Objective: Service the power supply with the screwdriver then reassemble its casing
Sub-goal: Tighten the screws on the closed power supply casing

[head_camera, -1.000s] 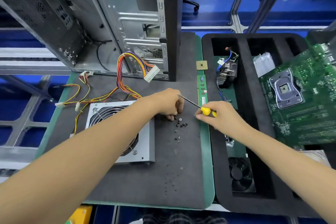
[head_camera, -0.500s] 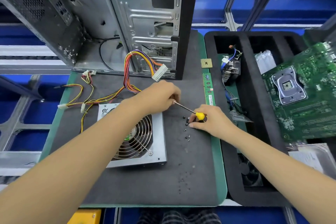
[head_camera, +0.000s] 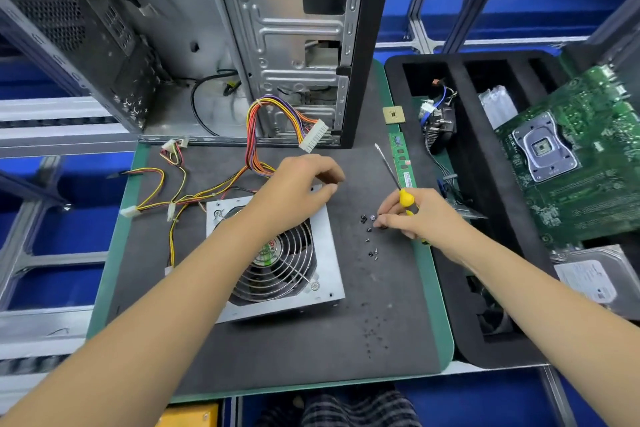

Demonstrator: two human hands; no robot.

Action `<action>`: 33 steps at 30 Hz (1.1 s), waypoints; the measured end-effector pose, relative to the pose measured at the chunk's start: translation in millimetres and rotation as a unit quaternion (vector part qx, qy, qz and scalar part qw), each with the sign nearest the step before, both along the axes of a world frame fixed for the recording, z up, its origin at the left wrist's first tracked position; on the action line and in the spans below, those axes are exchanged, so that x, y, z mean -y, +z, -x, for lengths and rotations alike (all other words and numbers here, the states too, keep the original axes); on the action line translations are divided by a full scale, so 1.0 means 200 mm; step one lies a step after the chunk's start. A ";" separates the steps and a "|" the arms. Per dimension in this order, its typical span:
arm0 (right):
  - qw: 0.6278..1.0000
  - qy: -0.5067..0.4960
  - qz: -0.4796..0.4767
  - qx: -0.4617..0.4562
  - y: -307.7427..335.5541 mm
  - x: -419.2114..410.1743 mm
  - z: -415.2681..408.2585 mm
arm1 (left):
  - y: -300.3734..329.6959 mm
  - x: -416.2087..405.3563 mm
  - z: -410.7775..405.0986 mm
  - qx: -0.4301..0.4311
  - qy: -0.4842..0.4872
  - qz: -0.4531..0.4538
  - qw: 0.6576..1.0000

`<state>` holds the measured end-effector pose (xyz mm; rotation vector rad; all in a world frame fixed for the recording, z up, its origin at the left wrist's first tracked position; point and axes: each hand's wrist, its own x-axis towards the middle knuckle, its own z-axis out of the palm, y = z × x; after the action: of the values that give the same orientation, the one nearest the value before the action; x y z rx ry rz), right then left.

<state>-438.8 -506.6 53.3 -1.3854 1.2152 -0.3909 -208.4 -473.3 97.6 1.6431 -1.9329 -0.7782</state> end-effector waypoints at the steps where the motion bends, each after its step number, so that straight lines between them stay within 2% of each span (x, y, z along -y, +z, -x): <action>1: 1.000 0.001 -0.001 0.010 0.02 -0.01 -0.01 | 0.00 -0.01 -0.01 -0.012 0.006 0.007 1.000; 8: 0.996 0.051 0.040 0.061 0.25 -0.08 -0.17 | 0.01 -0.12 -0.02 -0.085 0.042 0.044 0.994; 11: 0.990 0.011 0.097 0.103 0.32 -0.13 -0.26 | 0.01 -0.16 -0.03 -0.184 0.059 0.033 0.981; 13: 0.984 -0.033 0.119 0.129 0.35 -0.15 -0.32 | 0.01 -0.18 -0.04 -0.313 0.080 -0.038 0.946; 16: 0.980 -0.044 0.118 0.151 0.38 -0.15 -0.39 | 0.02 -0.18 -0.07 -0.471 0.092 -0.116 0.869; 19: 0.983 -0.027 0.105 0.151 0.40 -0.13 -0.45 | 0.03 -0.18 -0.11 -0.585 0.113 -0.191 0.780; 21: 0.986 -0.007 0.089 0.140 0.42 -0.12 -0.49 | 0.03 -0.19 -0.15 -0.621 0.126 -0.229 0.739; 22: 0.988 0.011 0.085 0.128 0.43 -0.11 -0.51 | 0.04 -0.19 -0.18 -0.621 0.126 -0.236 0.737; 25: 0.988 0.090 0.098 0.080 0.46 -0.08 -0.53 | 0.04 -0.22 -0.26 -0.594 0.129 -0.228 0.760; 27: 0.978 0.154 0.136 0.023 0.49 -0.06 -0.52 | 0.04 -0.23 -0.31 -0.611 0.163 -0.197 0.750; 30: 0.944 0.243 0.205 -0.086 0.54 -0.05 -0.49 | 0.03 -0.25 -0.38 -0.646 0.224 -0.126 0.718; 33: 0.898 0.293 0.292 -0.151 0.59 -0.03 -0.46 | 0.03 -0.27 -0.43 -0.630 0.229 -0.066 0.739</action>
<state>-346.8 -499.7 171.3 -2.3185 0.8750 -0.1063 -122.7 -418.4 104.3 1.0052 -0.4852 -1.3194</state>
